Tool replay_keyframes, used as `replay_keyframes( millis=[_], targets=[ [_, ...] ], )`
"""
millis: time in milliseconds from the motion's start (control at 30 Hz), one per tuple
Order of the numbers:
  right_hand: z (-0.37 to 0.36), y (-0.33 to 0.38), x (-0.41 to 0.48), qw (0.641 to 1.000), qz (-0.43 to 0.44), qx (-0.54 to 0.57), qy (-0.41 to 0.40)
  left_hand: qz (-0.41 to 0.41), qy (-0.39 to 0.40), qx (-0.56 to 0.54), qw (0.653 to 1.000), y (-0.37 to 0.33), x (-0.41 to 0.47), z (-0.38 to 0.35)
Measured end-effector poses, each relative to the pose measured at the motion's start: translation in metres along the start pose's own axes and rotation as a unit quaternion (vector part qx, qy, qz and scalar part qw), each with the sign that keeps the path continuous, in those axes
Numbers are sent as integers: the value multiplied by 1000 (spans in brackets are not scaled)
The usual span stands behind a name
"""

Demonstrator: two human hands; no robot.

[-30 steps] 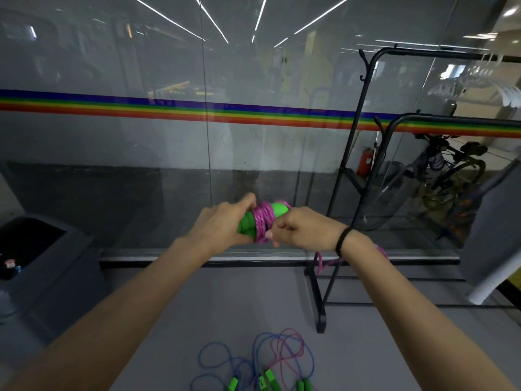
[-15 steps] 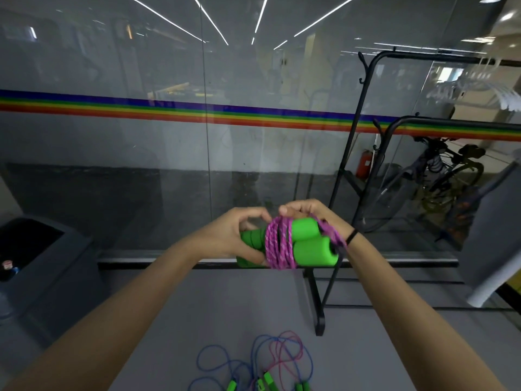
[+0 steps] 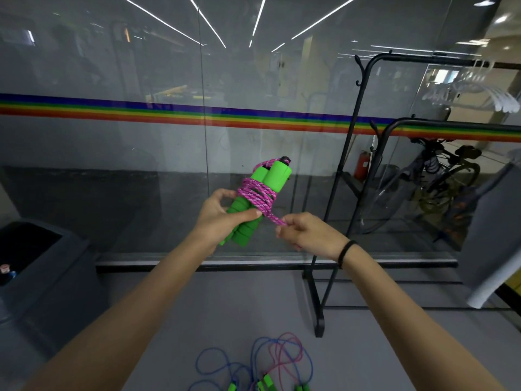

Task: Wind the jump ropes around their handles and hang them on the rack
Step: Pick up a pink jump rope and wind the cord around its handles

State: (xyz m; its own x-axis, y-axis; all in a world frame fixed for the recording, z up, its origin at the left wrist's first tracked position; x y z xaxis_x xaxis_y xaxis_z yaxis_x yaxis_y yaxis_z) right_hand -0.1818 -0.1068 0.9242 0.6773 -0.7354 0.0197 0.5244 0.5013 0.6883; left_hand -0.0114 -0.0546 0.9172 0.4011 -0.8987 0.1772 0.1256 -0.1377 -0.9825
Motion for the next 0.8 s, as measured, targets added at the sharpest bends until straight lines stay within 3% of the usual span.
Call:
replay_keyframes(
  millis=[133,200,333,467,533,600,800],
  targets=[
    [6,10,-11,996,24,-78,-19,-34,-82,122,989,1,9,28],
    [5,19,-16,991,41,-124,-9,-70,-51,199,976,0,7,27],
    [3,38,-14,968,83,-236,-5,-145,18,384,912,-9,-3,12],
    [15,49,-9,946,106,-305,-23,-172,156,494,838,-13,-15,-2],
    [22,53,-8,950,120,-287,-7,-182,244,495,814,-12,-22,-8],
    [26,54,-4,962,133,-238,11,-190,302,461,812,-13,-26,-12],
    [27,42,7,985,147,-92,-3,-210,335,392,831,-24,-35,-15]
  ],
)
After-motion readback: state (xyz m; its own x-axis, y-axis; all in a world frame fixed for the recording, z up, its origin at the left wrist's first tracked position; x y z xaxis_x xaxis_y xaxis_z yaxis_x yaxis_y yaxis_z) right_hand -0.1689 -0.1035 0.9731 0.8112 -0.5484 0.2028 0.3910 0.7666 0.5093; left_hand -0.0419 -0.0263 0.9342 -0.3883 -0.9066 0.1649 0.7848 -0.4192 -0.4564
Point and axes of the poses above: each hand's wrist, its own x-axis towards the middle knuckle, its own z-axis out of the back of the hand, y = z × x, the point moved 4 cm from there along x, towards the middle knuckle, and after that the axes turned 5 degrees about -z, right-handed, at the moved point
